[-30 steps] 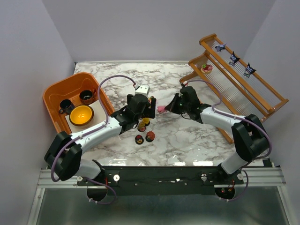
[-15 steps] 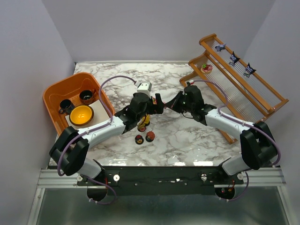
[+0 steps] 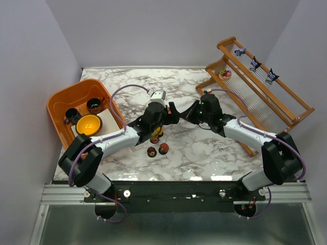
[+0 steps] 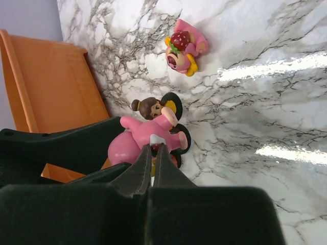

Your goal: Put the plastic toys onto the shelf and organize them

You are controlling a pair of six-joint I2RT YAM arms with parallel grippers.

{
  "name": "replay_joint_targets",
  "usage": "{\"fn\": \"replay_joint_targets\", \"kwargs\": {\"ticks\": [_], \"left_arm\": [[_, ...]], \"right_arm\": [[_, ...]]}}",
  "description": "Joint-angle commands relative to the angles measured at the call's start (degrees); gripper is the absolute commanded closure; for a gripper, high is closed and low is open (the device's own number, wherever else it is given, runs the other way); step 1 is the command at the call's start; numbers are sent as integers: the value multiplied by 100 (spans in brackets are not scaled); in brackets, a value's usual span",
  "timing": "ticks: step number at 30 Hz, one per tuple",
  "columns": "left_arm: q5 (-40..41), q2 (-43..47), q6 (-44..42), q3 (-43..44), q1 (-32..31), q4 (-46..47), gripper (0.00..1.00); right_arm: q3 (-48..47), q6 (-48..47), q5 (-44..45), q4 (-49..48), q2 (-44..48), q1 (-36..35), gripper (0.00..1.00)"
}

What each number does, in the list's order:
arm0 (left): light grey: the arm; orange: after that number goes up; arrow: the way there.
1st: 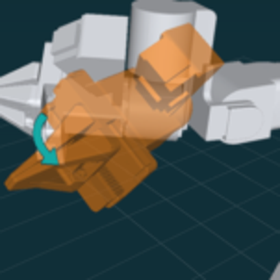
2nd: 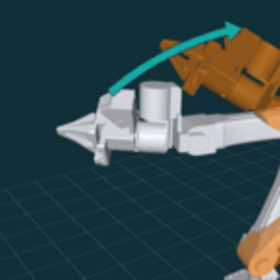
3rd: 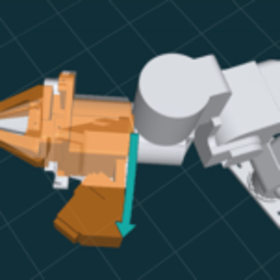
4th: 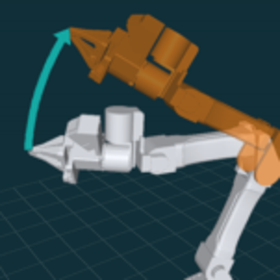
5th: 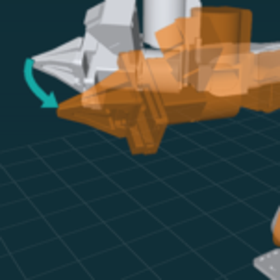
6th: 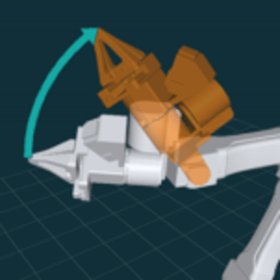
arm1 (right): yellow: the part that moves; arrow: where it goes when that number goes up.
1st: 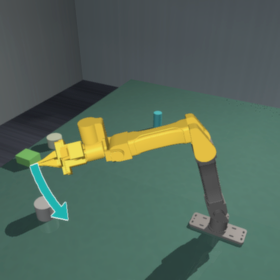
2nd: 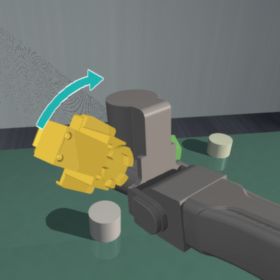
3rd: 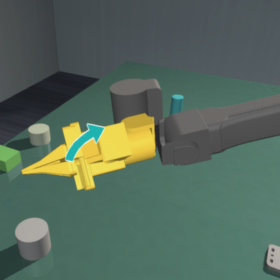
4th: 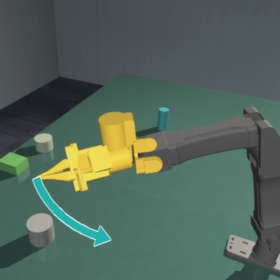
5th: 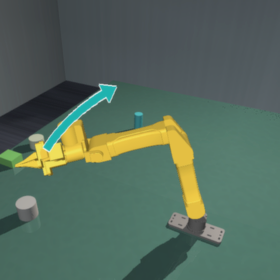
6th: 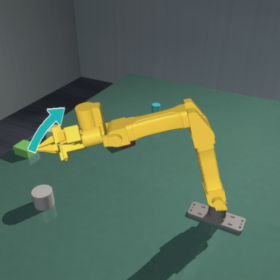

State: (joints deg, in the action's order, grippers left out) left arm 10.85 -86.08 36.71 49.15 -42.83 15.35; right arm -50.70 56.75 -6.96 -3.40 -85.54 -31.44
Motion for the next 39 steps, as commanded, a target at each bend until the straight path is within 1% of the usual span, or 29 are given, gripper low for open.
{"fn": "replay_joint_targets", "kwargs": {"ticks": [1, 2, 5, 6, 8, 9, 11, 12, 14, 15, 16, 17, 18, 21, 22, 23, 24, 25, 26, 27, 28, 29, 30, 31, 34, 39], "left_arm": [[31, -58, 258, -72, 3, 90, 22], [22, -40, 267, -80, -6, 91, 23], [-48, -23, 328, -142, -6, 187, 33], [-65, -14, 328, -168, 3, 213, 41], [-144, -14, 363, -168, 3, 257, 48], [-162, -22, 372, -160, 3, 275, 55], [-215, -14, 416, -160, -6, 293, 64], [-224, -14, 416, -177, 3, 301, 73], [-233, 4, 425, -195, 3, 337, 83], [-241, 13, 425, -177, 11, 328, 90], [-250, 21, 425, -177, 20, 293, 94], [-276, 39, 434, -169, 72, 249, 97], [-355, 48, 442, -125, 108, 197, 100], [-548, 135, 460, -63, 353, -49, 100], [-784, 144, 460, -37, 441, -215, 100], [-926, 179, 451, -11, 529, -287, 100], [-1057, 197, 451, 51, 687, -366, 100], [-1389, 215, 408, 86, 758, -558, 100], [-1532, 232, 364, 139, 811, -664, 100], [-1707, 241, 320, 252, 881, -787, 100], [-1840, 241, 206, 323, 977, -1041, 100], [-2076, 259, 162, 376, 1022, -1148, 100], [-2183, 285, 109, 455, 1057, -1218, 100], [-2280, 294, 82, 508, 1127, -1341, 100], [-2771, 338, 38, 675, 1215, -1456, 100], [-3369, 382, 99, 807, 1277, -1474, 100]], "right_arm": [[95, 266, -86, -179, 169, -29, 99], [130, 292, -77, -213, 186, -37, 99], [209, 398, -60, -310, 222, -29, 99], [201, 398, -77, -302, 213, -29, 99], [209, 416, -77, -293, 222, -29, 99], [227, 416, -77, -319, 248, -29, 99], [279, 433, -77, -337, 274, -29, 99], [271, 433, -77, -346, 292, -29, 99], [271, 390, -121, -372, 301, -29, 99], [271, 363, -182, -372, 301, -37, 97], [271, 267, -218, -398, 318, -29, 92], [280, 197, -244, -416, 336, -29, 78], [254, 92, -262, -390, 353, -37, 70], [183, -654, -305, -224, 476, -29, 52], [70, -1240, -306, -127, 511, -29, 50], [25, -1559, -315, -39, 590, -29, 47], [16, -1892, -445, -12, 643, -29, 46], [7, -2566, -499, 14, 704, -29, 46], [7, -2921, -586, 15, 801, -29, 46], [-1, -3298, -926, 41, 828, -29, 47], [-36, -4129, -1200, 93, 846, -29, 47], [-150, -4476, -1420, 181, 846, -29, 47], [-247, -4784, -1814, 486, 793, -29, 47], [-317, -5240, -1931, 628, 758, -29, 47], [-485, -5805, -2291, 814, 696, -29, 47], [-555, -6079, -2520, 612, 644, -29, 48]]}}
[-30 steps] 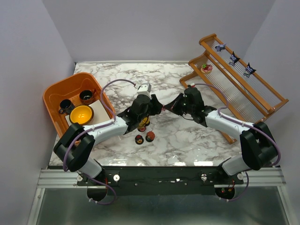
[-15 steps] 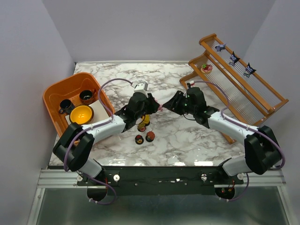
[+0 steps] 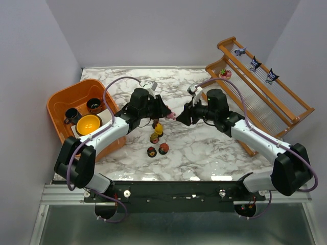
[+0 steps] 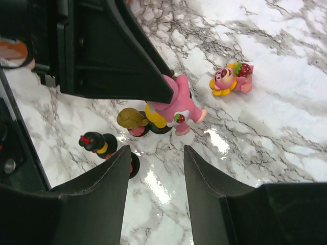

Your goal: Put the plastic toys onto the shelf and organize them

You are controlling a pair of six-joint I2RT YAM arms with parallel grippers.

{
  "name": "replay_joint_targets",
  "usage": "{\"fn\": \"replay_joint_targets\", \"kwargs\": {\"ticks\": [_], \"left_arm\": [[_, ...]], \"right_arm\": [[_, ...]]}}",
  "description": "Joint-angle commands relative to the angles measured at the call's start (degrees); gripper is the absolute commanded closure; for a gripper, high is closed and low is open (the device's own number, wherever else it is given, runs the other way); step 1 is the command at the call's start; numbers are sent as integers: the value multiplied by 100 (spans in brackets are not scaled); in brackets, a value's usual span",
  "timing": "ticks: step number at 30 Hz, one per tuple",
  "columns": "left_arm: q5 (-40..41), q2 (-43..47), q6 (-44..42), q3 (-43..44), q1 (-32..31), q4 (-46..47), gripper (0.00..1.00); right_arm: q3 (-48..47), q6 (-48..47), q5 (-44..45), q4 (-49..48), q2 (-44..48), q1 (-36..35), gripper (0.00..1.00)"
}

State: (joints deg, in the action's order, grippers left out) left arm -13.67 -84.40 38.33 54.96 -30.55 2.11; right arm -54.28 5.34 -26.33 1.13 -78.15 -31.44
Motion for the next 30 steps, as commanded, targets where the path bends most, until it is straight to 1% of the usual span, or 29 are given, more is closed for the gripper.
{"fn": "replay_joint_targets", "kwargs": {"ticks": [1, 11, 13, 16, 18, 20, 24, 25, 29, 30], "left_arm": [[-970, 240, -27, 217, 57, -97, 100], [-1427, 301, 52, 270, 57, 26, 100], [-1471, 301, 70, 270, 57, 53, 100], [-1507, 293, 79, 278, 57, 62, 100], [-1516, 284, 87, 278, 57, 62, 100], [-1542, 275, 87, 287, 57, 70, 100], [-1577, 275, 105, 296, 57, 79, 100], [-1577, 266, 105, 287, 57, 97, 100], [-1542, 266, 114, 296, 57, 97, 100], [-1542, 266, 114, 296, 57, 105, 100]], "right_arm": [[-214, -991, -602, 169, -113, -29, 49], [-285, -1167, -479, 169, -218, -29, 58], [-302, -1185, -444, 186, -262, -29, 61], [-346, -1246, -470, 265, -306, -55, 63], [-372, -1273, -479, 344, -332, -81, 67], [-381, -1290, -452, 371, -368, -99, 68], [-408, -1325, -444, 432, -403, -125, 76], [-425, -1334, -435, 450, -412, -125, 76], [-434, -1360, -435, 511, -420, -143, 89], [-434, -1378, -417, 546, -412, -134, 94]]}}
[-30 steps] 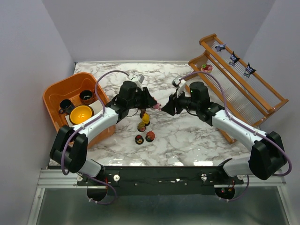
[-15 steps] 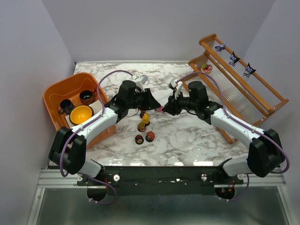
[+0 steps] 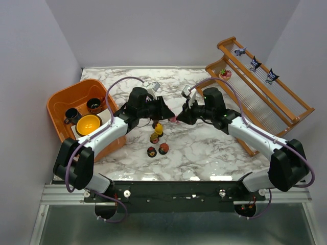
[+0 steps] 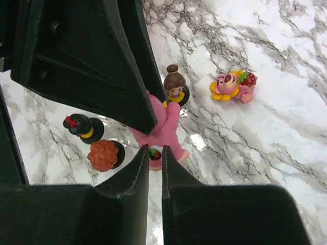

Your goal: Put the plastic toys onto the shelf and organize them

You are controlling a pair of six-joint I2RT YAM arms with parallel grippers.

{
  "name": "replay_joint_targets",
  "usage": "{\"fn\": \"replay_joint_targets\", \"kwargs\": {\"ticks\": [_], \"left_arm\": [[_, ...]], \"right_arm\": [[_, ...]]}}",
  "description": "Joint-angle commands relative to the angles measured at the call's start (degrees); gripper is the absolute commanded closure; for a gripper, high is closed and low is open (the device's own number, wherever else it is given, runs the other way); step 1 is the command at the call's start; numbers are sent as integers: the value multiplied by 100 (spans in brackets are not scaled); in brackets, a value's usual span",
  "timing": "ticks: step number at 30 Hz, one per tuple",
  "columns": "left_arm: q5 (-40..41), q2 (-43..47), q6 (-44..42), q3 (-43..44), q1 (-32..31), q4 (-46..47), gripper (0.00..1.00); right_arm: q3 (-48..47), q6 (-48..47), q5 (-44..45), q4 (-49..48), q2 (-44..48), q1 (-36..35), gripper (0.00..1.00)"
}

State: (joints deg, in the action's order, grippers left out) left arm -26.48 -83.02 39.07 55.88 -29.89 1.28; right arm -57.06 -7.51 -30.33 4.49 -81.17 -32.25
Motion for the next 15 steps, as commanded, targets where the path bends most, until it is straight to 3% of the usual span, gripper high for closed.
{"fn": "replay_joint_targets", "kwargs": {"ticks": [1, 8, 10, 12, 15], "left_arm": [[-261, 129, 39, 204, -8, 189, 100], [-165, 120, 48, 169, 18, 153, 92], [-156, 120, 4, 178, 18, 136, 78], [-138, 146, -39, 169, 18, 127, 78], [-86, 199, -84, 152, 27, 101, 53]], "right_arm": [[-157, -102, -8, 227, -110, -53, 97], [-139, -216, 220, 394, 57, -53, 99], [-174, -277, 334, 500, 92, -53, 99], [-200, -321, 387, 579, 154, -53, 99], [-227, -374, 501, 684, 215, -53, 99]]}}
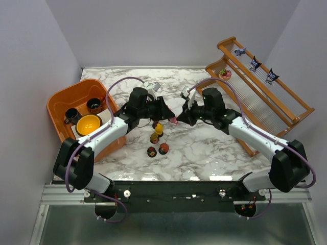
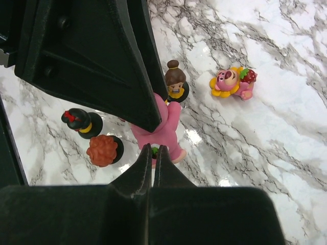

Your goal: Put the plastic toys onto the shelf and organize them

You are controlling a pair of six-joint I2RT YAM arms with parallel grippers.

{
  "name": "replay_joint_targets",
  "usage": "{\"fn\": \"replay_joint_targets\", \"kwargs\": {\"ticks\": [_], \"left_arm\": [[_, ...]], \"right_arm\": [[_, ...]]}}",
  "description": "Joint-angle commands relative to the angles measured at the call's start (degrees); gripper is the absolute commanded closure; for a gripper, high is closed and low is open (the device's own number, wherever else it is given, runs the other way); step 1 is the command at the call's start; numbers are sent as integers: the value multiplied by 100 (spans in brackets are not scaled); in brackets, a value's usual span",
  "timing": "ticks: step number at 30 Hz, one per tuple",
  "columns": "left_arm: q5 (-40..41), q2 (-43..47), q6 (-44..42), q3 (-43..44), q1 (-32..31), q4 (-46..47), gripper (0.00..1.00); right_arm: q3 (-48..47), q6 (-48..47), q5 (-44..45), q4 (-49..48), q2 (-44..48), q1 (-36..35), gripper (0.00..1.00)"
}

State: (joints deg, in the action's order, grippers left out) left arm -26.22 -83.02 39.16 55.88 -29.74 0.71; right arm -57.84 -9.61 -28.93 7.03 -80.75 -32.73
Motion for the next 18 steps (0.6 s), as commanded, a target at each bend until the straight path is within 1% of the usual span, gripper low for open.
{"fn": "replay_joint_targets", "kwargs": {"ticks": [1, 3, 4, 6, 7, 10, 11, 12, 14, 17, 18], "left_arm": [[-25, 208, -136, 143, 12, 149, 42], [64, 295, -215, 134, 12, 88, 34], [221, 322, -259, 143, 12, 9, 26], [406, 453, -435, 143, 20, -62, 17], [511, 506, -496, 134, 21, -210, 12], [1029, 769, -812, 73, 21, -404, 9], [1362, 901, -900, 29, 21, -449, 9], [1521, 972, -1084, -6, 21, -492, 9], [2021, 1191, -1261, -147, 21, -633, 8], [2462, 1472, -1603, -375, 21, -765, 6], [2733, 1534, -1674, -445, 21, -783, 6]], "right_arm": [[-157, -182, 457, 457, 200, -5, 99], [-166, -217, 581, 536, 270, -5, 99], [-183, -243, 764, 580, 288, -5, 99], [-227, -296, 1002, 720, 366, -5, 99], [-219, -314, 1255, 765, 393, -5, 99], [-227, -428, 1748, 888, 525, 21, 99], [-253, -472, 1872, 932, 551, 39, 99], [-271, -472, 2004, 1002, 578, 56, 99], [-289, -498, 2408, 1055, 666, 135, 99], [-385, -630, 3066, 1178, 780, 240, 99], [-420, -665, 3208, 1256, 789, 284, 99]]}}
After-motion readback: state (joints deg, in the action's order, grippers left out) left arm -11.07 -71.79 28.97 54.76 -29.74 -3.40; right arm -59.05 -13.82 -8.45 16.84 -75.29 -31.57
